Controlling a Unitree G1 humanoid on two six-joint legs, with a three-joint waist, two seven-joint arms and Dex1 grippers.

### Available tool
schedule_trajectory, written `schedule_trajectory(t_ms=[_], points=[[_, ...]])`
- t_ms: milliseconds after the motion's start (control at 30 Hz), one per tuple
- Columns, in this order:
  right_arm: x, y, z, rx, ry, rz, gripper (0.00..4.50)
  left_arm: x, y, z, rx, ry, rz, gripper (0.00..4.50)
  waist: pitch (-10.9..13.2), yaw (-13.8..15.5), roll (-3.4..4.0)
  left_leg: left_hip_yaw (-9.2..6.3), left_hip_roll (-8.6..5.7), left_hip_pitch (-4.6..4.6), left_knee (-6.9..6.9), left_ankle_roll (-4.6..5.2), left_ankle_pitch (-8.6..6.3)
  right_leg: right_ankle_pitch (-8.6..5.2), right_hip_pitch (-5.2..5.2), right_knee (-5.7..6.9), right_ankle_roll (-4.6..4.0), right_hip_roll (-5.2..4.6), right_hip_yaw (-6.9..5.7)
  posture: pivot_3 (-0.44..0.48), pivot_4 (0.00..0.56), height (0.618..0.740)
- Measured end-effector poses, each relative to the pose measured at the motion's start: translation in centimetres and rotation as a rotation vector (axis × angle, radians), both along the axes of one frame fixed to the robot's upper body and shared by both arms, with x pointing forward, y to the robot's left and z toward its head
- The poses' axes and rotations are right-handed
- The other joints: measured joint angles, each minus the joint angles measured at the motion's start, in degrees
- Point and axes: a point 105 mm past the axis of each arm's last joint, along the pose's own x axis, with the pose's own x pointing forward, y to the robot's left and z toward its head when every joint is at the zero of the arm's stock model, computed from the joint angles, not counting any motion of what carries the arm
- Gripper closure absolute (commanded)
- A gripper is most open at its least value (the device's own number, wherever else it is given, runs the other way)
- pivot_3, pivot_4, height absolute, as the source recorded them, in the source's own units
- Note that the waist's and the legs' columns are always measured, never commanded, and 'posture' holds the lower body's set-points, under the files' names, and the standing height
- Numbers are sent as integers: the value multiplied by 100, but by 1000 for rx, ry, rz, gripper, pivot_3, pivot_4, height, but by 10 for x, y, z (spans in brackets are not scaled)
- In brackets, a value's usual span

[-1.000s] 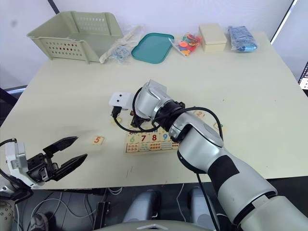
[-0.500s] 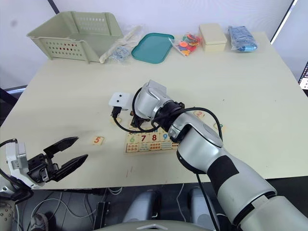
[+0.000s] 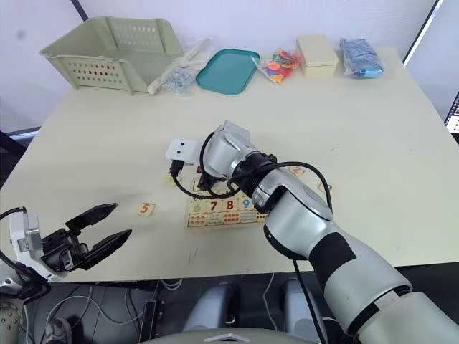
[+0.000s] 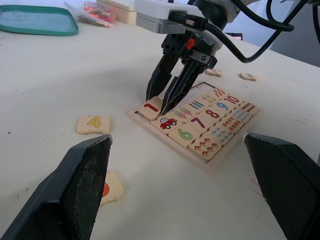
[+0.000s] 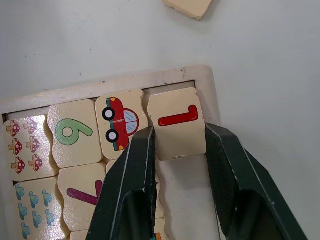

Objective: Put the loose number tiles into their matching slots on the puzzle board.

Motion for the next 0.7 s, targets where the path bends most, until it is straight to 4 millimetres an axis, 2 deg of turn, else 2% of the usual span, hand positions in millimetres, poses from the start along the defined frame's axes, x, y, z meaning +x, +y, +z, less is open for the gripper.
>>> schedule_trajectory(t_ms=[700], points=[[-2, 2, -1, 10, 5, 28, 3614, -2, -1, -3, -11, 9, 9, 0, 0, -4, 0, 0, 0, 1, 0, 0, 0, 0, 0, 0, 0, 1, 0, 0, 150, 740]])
